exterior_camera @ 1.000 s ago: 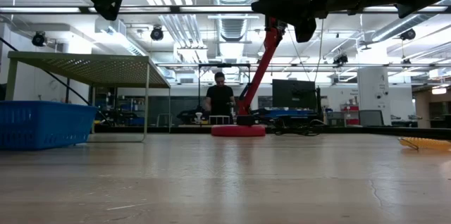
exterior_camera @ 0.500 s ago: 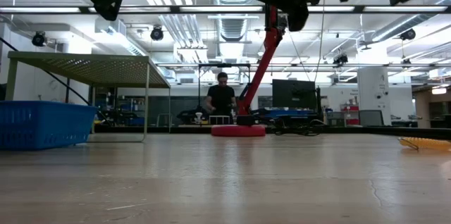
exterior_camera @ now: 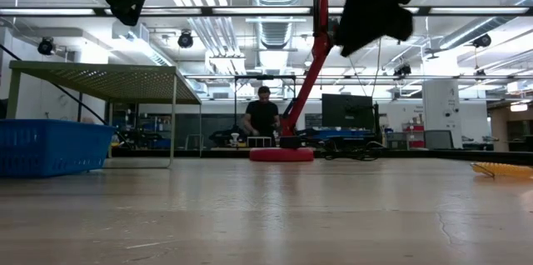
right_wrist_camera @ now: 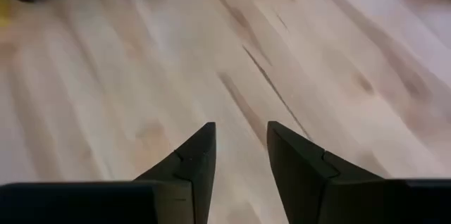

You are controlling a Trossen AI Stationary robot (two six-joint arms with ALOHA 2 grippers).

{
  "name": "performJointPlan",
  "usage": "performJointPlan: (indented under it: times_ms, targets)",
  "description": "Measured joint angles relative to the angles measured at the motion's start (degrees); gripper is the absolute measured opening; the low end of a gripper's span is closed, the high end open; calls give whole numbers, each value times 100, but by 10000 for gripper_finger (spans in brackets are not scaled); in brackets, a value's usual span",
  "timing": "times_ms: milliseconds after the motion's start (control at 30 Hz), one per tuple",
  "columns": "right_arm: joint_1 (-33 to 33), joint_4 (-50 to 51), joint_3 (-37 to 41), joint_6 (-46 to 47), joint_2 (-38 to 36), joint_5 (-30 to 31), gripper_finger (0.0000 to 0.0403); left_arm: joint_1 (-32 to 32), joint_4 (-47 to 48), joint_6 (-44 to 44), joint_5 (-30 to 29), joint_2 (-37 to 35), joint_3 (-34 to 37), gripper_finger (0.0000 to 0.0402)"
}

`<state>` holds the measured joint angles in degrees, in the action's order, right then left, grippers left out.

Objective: Pick & Place Office Desk Supplies
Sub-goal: Put the yellow spring rubber band into the blue bin

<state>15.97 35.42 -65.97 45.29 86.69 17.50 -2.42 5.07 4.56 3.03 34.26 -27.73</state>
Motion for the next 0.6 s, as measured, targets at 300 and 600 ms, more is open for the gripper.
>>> performJointPlan:
  times_ms: [300, 600]
  targets:
    - [119, 1676, -407, 2398, 434, -723, 142, 0, 76, 0, 2, 0, 0, 173]
    - [232, 1978, 200, 3531, 416, -758, 203, 0, 361, 0, 1, 0, 0, 173]
